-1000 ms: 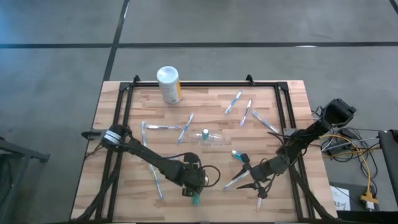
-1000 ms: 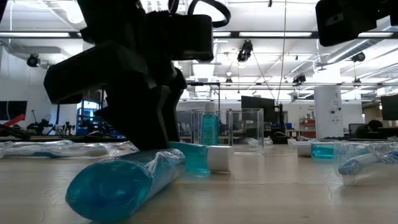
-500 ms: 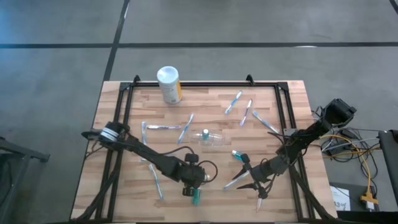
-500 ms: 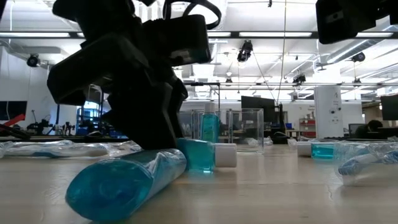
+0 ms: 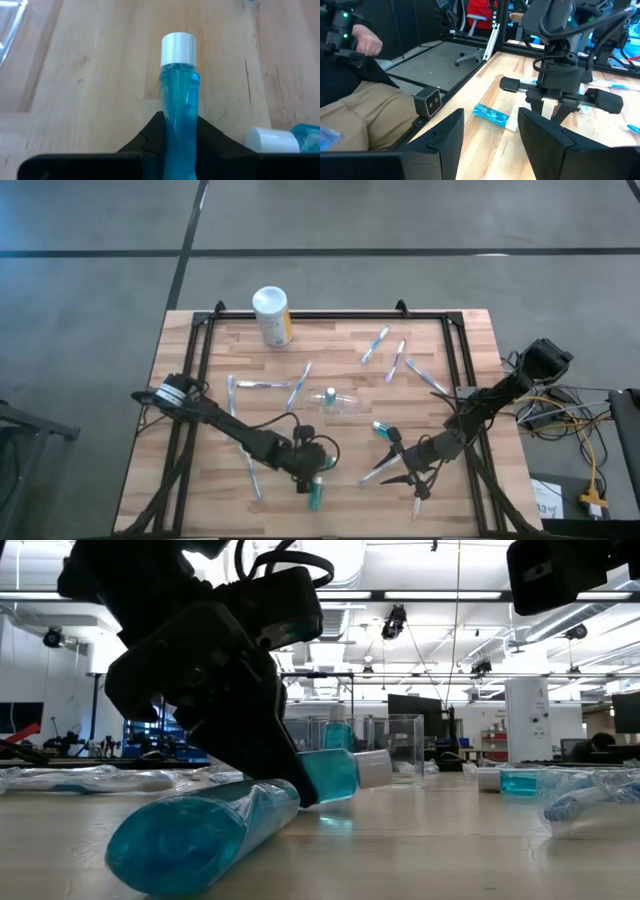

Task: Pick & Place toothbrushing station
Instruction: Put the mouthwash into the transparent organizer

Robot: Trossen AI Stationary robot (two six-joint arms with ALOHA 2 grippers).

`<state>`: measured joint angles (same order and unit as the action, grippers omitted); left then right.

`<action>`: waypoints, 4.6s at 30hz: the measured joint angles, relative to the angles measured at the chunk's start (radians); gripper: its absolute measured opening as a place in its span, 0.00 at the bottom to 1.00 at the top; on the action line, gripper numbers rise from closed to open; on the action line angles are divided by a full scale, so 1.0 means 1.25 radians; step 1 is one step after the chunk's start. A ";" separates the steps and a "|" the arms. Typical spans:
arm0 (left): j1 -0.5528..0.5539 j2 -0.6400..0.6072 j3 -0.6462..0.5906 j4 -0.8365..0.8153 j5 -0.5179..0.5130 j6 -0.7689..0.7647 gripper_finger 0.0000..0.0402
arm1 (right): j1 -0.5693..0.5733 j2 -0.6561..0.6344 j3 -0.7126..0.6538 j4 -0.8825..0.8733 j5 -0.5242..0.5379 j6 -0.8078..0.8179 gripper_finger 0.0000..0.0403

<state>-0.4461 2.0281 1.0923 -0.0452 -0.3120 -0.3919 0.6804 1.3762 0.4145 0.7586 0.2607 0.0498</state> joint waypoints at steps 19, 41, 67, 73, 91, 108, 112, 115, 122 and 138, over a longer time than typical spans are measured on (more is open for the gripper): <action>-0.006 -0.001 -0.011 0.065 -0.029 -0.012 0.16 | 0.000 0.000 -0.004 -0.019 0.000 0.021 0.45; -0.010 -0.063 -0.015 0.077 -0.070 0.034 0.16 | 0.000 0.000 -0.004 -0.018 0.001 0.024 0.45; -0.009 -0.163 -0.012 0.137 -0.095 0.114 0.16 | 0.000 0.000 0.002 -0.016 0.079 -0.013 0.45; -0.010 -0.189 -0.011 0.201 -0.093 0.150 0.16 | -0.001 0.001 0.006 -0.014 0.167 -0.056 0.52; -0.010 -0.204 -0.011 0.238 -0.093 0.194 0.16 | -0.031 0.041 0.223 -0.314 0.273 -0.102 0.82; -0.010 -0.212 -0.012 0.231 -0.093 0.195 0.16 | -0.078 0.141 0.347 -0.437 0.183 -0.108 0.59; -0.010 -0.212 -0.012 0.226 -0.094 0.195 0.16 | -0.081 0.150 0.359 -0.437 0.183 -0.131 0.44; -0.010 -0.212 -0.012 0.224 -0.093 0.194 0.16 | -0.081 0.149 0.363 -0.437 0.183 -0.138 0.31; -0.009 -0.212 -0.013 0.221 -0.094 0.190 0.16 | -0.087 0.149 0.392 -0.522 0.183 -0.119 0.21; -0.011 -0.219 -0.013 0.226 -0.093 0.195 0.35 | -0.094 0.138 0.394 -0.552 0.179 -0.126 0.21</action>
<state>-0.4596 1.7544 1.0760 0.2367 -0.4288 -0.1487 0.5625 1.5492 0.9067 0.0689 0.4850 -0.1078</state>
